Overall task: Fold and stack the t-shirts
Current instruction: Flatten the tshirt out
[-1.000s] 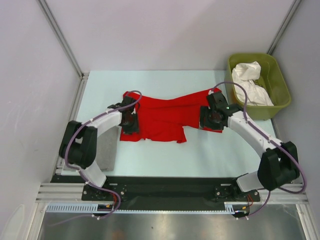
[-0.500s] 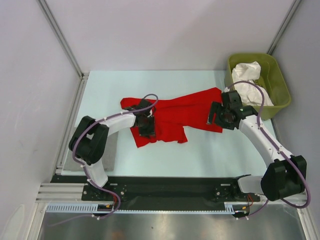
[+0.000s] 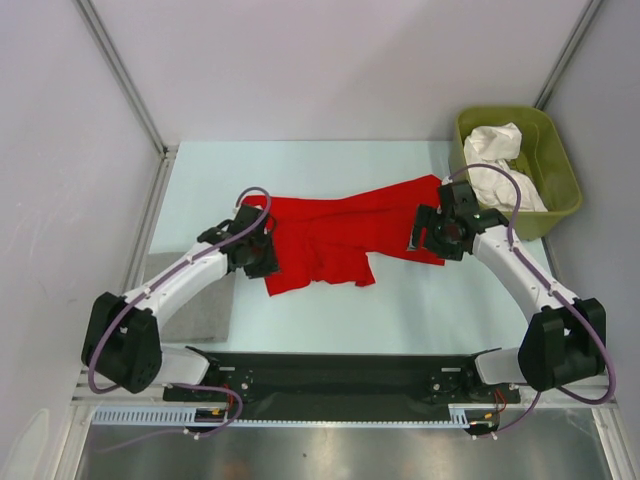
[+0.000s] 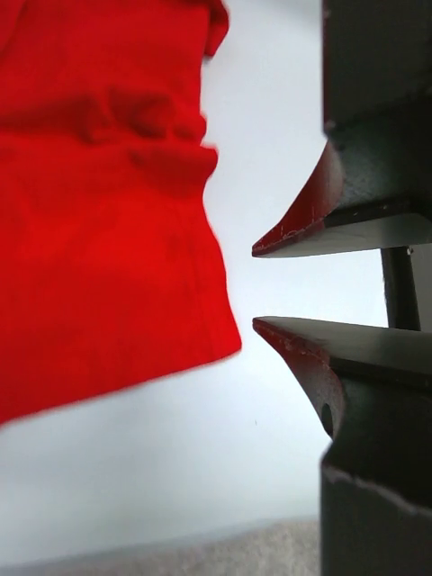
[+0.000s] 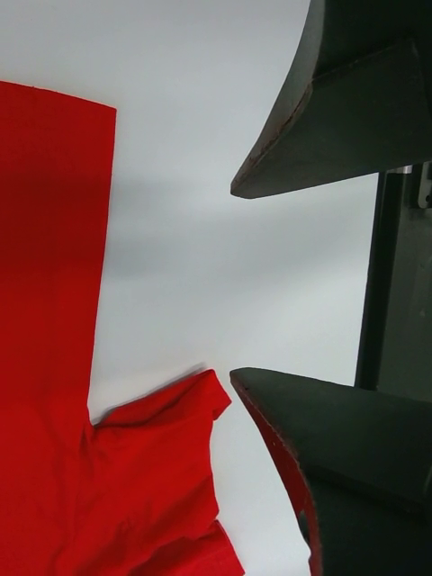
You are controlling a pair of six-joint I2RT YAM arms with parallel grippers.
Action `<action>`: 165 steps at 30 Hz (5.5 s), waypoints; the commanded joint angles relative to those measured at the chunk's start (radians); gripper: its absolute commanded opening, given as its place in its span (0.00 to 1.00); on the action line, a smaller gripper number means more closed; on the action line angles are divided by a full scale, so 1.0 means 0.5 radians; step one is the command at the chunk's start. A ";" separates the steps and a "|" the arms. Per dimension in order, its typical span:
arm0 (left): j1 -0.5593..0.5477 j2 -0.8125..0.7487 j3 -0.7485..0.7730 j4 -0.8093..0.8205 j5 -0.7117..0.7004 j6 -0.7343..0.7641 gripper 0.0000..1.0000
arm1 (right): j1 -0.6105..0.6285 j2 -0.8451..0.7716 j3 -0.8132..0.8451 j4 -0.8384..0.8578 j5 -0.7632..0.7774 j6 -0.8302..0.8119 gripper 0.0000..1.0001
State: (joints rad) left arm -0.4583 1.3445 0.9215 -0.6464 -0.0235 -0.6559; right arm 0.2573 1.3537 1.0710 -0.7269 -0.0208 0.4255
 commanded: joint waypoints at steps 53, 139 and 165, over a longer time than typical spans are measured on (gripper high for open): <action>0.205 -0.133 0.025 0.056 -0.143 0.302 0.00 | -0.134 -0.029 -0.580 0.527 1.032 1.297 0.50; 0.496 0.504 2.034 0.829 -0.545 0.793 0.00 | -0.410 0.216 1.142 0.806 0.395 0.094 0.00; 0.656 0.895 3.259 1.824 -0.459 0.533 0.00 | -0.699 0.849 2.586 1.432 0.072 0.376 0.00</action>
State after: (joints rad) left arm -0.1406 1.8965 2.5515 0.2211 -0.2745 -0.3489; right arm -0.0780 1.8660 2.4016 -0.1024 0.0147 0.5865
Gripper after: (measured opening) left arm 0.006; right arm 0.023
